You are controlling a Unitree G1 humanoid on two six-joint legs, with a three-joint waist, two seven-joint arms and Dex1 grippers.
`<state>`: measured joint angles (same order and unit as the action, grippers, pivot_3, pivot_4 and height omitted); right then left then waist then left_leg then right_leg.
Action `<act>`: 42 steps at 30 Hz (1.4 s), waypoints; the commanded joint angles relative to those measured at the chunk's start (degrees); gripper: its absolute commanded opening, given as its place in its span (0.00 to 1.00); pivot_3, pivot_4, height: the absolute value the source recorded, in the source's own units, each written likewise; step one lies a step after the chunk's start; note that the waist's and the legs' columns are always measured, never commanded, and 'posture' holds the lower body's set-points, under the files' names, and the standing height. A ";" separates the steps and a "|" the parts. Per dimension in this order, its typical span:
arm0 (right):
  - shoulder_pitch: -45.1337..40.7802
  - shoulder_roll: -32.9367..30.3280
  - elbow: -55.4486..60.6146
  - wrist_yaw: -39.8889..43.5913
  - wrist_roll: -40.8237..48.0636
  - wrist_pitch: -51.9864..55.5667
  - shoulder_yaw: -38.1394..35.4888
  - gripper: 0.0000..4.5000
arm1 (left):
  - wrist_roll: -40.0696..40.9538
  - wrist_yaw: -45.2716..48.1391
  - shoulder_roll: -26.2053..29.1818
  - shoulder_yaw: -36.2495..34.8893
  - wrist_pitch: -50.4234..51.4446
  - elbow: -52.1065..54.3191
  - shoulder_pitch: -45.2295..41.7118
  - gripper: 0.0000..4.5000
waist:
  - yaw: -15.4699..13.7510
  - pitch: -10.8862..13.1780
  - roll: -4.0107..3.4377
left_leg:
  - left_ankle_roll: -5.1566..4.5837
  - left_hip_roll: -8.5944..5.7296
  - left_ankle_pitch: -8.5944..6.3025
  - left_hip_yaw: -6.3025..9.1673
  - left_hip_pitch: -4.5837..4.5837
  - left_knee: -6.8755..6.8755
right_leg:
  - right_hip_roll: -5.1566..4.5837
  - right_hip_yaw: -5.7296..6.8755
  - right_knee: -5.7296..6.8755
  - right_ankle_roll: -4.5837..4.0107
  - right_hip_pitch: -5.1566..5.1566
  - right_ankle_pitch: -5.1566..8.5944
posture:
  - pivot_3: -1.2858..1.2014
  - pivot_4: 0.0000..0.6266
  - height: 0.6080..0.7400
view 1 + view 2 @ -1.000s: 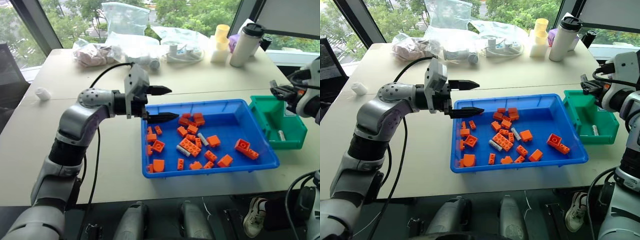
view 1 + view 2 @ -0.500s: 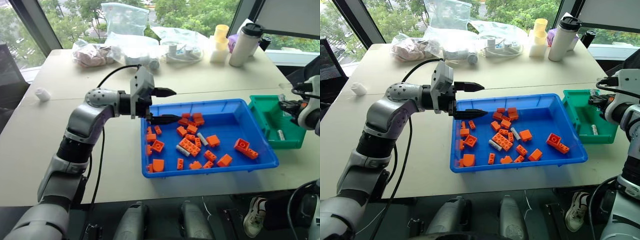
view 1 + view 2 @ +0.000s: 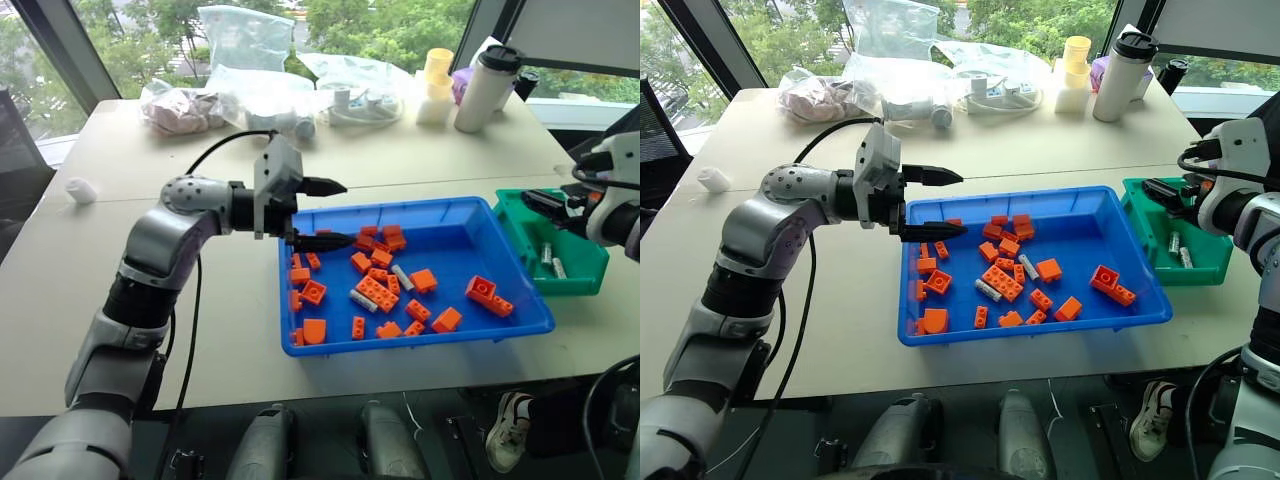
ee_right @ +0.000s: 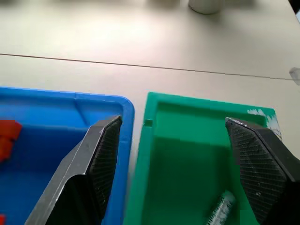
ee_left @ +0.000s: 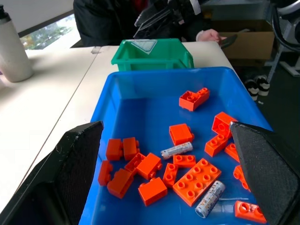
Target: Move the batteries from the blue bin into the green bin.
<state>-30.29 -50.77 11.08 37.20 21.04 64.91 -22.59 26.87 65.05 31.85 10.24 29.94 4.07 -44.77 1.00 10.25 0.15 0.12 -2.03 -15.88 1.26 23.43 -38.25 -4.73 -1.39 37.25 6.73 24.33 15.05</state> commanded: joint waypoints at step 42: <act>-2.62 9.36 5.32 13.08 3.53 -5.33 42.71 0.99 | 3.94 -3.68 15.69 -6.44 11.08 19.20 12.20 1.00 | -0.37 0.00 0.15 | -0.04 -0.03 -0.03 0.17 0.02 -0.09 | -0.02 0.10 -0.03 -0.01 -0.08 0.00 | 0.52 0.24 1.00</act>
<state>-32.75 -41.50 16.61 50.41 25.16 59.40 19.45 30.28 61.62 47.24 5.22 41.09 22.11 -31.67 0.63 10.25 0.30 0.09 -2.06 -15.91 1.43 23.45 -38.34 -4.75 -1.29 37.22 6.72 24.25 15.06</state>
